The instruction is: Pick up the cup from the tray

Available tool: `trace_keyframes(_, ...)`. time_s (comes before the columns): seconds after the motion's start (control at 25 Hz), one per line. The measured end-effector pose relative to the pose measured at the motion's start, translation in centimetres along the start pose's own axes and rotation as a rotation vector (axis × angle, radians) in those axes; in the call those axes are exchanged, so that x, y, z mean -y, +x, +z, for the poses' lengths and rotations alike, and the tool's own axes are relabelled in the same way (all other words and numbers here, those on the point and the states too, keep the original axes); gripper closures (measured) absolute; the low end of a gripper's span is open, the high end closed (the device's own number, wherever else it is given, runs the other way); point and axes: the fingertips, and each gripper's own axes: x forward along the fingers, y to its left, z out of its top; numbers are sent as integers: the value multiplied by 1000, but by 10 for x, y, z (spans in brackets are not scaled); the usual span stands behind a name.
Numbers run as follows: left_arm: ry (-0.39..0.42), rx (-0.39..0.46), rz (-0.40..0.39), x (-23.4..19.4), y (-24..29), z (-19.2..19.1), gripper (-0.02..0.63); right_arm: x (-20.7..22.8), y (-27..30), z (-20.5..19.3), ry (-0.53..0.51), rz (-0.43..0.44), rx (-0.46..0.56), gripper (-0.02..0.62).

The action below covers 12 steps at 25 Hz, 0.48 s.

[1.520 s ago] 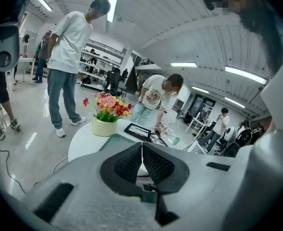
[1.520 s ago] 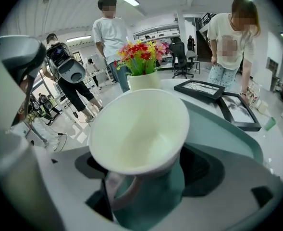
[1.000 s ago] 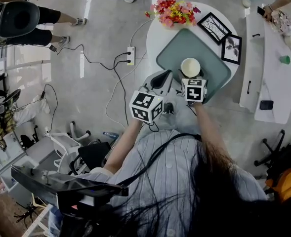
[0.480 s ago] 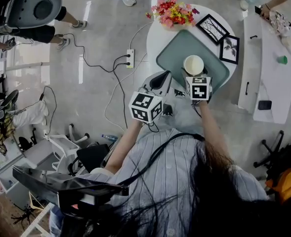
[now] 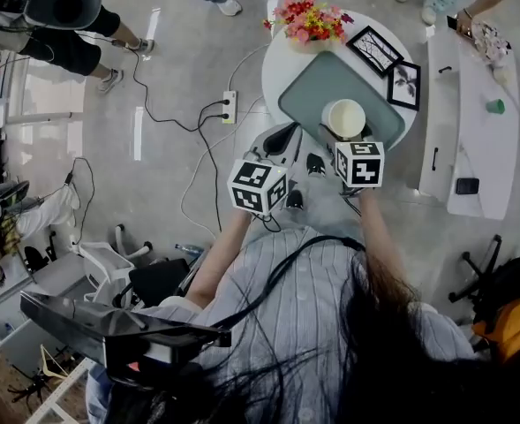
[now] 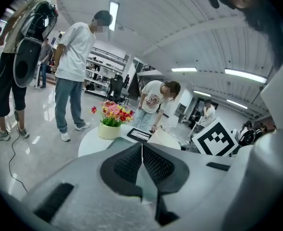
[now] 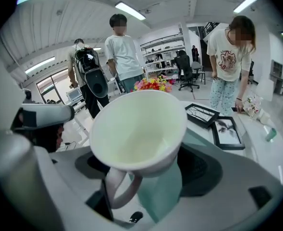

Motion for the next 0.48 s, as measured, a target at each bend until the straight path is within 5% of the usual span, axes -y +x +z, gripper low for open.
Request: trace_keyframes(0.48, 22, 35, -25, 26, -54, -21, 591, -47, -58, -17, 16, 13, 55, 195)
